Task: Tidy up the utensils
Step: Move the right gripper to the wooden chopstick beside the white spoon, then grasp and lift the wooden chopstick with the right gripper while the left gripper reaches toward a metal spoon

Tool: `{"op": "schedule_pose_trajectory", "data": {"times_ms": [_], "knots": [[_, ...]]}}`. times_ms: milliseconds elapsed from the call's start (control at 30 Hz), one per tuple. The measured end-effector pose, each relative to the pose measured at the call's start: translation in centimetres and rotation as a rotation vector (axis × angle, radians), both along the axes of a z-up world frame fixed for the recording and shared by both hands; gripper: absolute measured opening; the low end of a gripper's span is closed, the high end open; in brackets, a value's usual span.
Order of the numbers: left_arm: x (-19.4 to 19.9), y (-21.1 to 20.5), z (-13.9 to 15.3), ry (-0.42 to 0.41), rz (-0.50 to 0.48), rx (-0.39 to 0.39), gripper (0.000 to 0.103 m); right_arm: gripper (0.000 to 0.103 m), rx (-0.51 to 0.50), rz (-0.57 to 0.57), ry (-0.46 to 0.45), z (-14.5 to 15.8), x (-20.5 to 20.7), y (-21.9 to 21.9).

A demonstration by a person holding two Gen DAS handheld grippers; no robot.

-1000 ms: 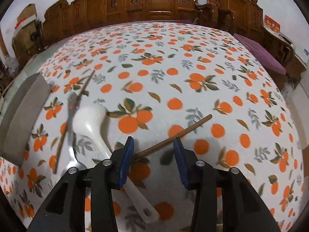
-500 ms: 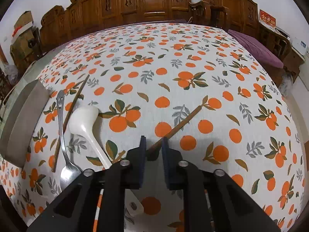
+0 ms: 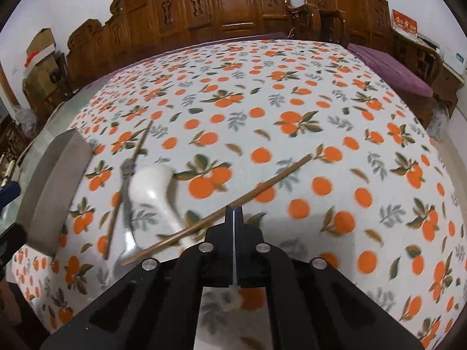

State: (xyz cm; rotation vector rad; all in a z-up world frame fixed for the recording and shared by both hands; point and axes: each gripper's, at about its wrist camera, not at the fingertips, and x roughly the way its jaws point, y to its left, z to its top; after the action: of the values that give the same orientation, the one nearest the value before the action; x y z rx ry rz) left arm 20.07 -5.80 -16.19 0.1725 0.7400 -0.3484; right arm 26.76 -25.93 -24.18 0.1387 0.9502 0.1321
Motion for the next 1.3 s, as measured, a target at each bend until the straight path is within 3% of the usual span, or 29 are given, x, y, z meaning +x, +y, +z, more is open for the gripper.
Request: {"op": "schedule_pose_trajectory", "data": {"times_ms": [33,100,167,800,1033,1167,1300], "knots": [[0.0,0.1,0.1,-0.001,0.001,-0.002,0.085,0.003,0.001,0.002,0.0,0.0,-0.1,0.3],[0.0,0.3,0.3,-0.004,0.003,-0.009,0.085,0.016,0.005,0.005,0.003,0.2,-0.1,1.1],[-0.1,0.6,0.6,-0.009,0.006,-0.016,0.085,0.022,-0.007,0.008,0.004,0.4,-0.3,1.9],[-0.7,4.9,4.1,-0.068,0.059,-0.136,0.085,0.022,0.116,-0.113,0.133,-1.1,-0.9,4.5],[-0.6,5.1,4.2,-0.067,0.055,-0.14,0.085,0.022,0.218,-0.215,0.151,-1.5,-0.2,3.1],[-0.7,4.7,4.0,-0.066,0.048,-0.127,0.085,0.022,0.221,-0.231,0.146,-1.4,0.1,2.8],[-0.7,4.4,3.9,-0.064,0.044,-0.119,0.085,0.032,0.22,-0.244,0.149,-1.2,0.5,2.6]]}}
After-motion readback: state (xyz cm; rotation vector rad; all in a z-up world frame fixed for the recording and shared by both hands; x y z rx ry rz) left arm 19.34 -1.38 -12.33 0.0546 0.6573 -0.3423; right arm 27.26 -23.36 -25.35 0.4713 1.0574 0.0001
